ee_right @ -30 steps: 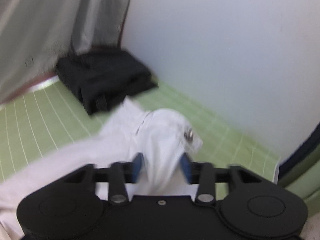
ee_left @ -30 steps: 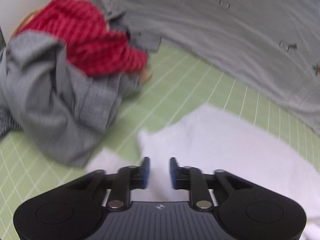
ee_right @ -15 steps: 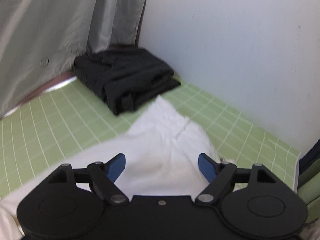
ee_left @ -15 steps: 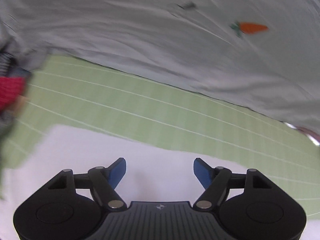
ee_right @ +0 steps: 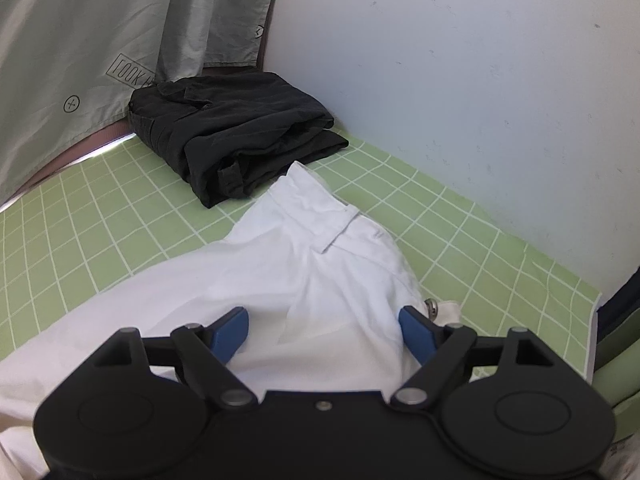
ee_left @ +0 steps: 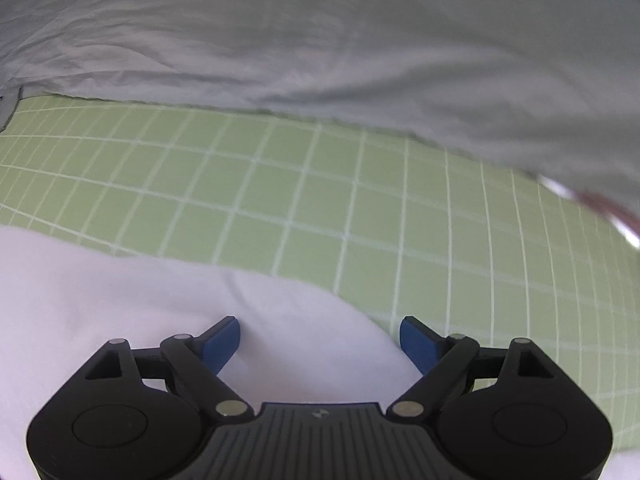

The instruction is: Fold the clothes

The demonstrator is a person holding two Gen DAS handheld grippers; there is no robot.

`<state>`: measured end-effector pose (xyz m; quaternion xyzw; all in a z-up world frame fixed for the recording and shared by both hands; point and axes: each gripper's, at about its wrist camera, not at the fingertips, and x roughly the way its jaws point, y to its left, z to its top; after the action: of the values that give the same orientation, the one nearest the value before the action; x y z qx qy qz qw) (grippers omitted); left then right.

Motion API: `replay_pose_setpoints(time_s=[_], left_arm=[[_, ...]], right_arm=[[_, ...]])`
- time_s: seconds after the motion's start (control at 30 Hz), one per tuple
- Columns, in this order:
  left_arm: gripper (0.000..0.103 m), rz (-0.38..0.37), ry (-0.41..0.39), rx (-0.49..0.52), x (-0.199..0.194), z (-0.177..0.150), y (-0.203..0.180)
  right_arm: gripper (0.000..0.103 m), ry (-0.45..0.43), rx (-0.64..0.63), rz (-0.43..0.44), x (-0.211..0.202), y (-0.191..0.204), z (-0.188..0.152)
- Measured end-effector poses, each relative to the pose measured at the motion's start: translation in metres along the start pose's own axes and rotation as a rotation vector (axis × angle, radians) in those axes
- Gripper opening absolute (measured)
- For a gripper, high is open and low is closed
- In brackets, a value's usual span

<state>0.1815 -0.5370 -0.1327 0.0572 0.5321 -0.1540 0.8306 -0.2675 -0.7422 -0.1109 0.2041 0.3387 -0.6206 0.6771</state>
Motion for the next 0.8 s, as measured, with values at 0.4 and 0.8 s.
replay_pose_setpoints(time_s=[0.4, 0.8], left_arm=[[0.001, -0.099, -0.127, 0.01, -0.08, -0.039, 0.07], [0.001, 0.055, 0.13, -0.318, -0.125, -0.182, 0.231]], right_arm=[[0.083, -0.005, 0.025, 0.015, -0.009, -0.007, -0.012], [0.083, 0.015, -0.027, 0.015, -0.015, -0.004, -0.029]])
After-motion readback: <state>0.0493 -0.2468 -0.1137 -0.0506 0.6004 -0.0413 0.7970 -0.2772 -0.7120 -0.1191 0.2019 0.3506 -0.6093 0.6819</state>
